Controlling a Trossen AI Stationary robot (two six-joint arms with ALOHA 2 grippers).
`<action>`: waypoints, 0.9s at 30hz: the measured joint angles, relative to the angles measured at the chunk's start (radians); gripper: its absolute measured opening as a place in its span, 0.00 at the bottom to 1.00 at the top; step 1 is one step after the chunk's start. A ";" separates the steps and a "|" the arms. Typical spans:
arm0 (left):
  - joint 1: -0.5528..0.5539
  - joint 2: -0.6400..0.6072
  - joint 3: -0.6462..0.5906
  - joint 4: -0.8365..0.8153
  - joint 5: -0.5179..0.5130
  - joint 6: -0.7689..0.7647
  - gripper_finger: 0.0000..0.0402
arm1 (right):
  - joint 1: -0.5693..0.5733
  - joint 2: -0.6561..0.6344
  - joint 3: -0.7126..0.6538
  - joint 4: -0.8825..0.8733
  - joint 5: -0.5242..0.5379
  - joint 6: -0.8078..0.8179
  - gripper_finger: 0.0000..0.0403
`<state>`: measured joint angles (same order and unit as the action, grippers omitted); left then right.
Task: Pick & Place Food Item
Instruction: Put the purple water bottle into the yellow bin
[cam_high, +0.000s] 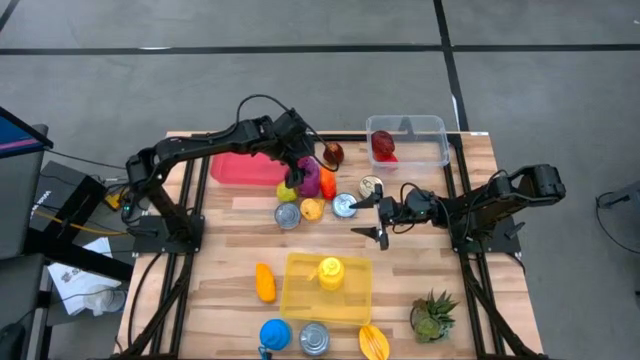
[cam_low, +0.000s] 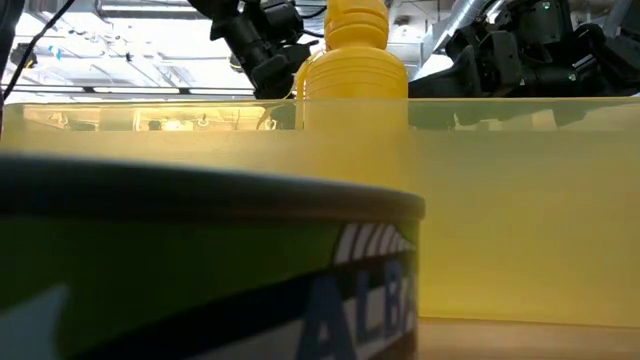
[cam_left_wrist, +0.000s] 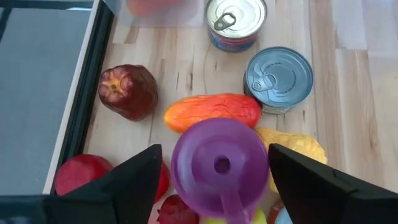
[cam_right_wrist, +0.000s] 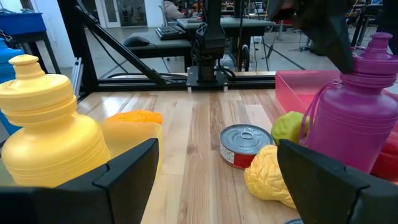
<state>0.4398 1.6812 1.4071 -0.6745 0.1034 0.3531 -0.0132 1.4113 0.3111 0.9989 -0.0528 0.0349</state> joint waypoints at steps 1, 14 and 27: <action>0.000 0.004 -0.001 -0.006 -0.001 -0.002 0.70 | 0.000 0.000 0.000 0.000 0.000 0.000 0.78; 0.000 0.024 -0.001 -0.008 -0.027 0.001 0.50 | 0.000 0.000 0.000 0.003 0.000 0.001 0.78; -0.009 -0.036 -0.001 -0.044 -0.053 0.001 0.50 | 0.000 0.000 0.000 0.003 0.000 0.002 0.78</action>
<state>0.4313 1.6452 1.4063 -0.7184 0.0508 0.3537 -0.0135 1.4117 0.3111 1.0020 -0.0528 0.0372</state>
